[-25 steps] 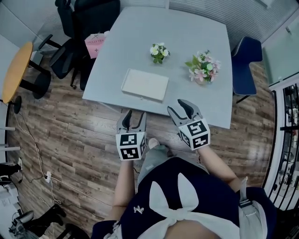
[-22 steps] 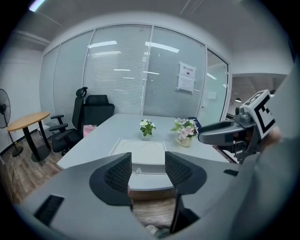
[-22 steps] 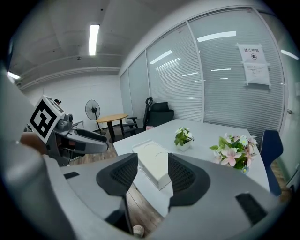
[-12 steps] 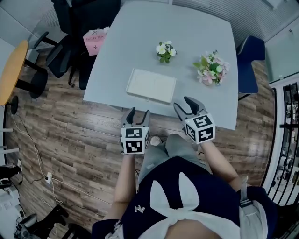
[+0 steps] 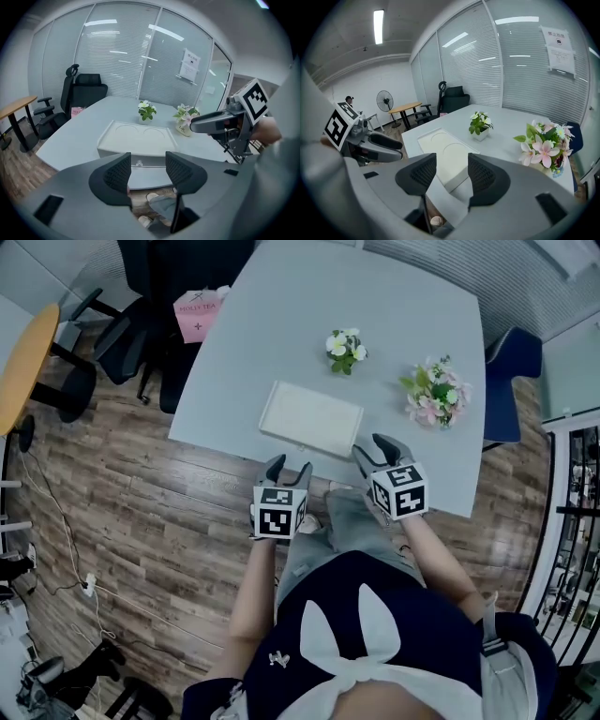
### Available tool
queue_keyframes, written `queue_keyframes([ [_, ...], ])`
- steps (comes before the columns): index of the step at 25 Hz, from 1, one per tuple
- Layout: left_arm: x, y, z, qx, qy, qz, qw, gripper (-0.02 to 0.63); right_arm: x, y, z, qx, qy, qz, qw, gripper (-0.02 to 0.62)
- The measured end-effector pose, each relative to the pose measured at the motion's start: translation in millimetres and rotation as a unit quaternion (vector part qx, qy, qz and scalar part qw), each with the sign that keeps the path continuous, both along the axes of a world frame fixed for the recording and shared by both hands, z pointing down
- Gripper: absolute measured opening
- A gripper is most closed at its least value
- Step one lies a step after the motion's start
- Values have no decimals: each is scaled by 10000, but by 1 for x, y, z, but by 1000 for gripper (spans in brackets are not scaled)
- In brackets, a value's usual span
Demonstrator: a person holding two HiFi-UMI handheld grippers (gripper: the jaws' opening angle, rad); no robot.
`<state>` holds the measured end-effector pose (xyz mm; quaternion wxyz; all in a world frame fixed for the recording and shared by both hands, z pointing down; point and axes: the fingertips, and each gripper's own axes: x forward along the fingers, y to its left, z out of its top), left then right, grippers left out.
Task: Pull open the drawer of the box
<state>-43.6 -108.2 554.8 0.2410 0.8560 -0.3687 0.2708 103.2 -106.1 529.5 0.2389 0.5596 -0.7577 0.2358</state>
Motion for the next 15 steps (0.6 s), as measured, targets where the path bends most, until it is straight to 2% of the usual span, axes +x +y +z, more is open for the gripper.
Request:
queue_keyframes([
  [7, 10, -7, 22, -234, 55, -26, 9997, 221, 9, -29, 23, -371, 50, -291, 9989, 215],
  [15, 10, -16, 54, -506, -167, -334, 9980, 221, 23, -54, 56, -1015, -102, -480, 9936, 209],
])
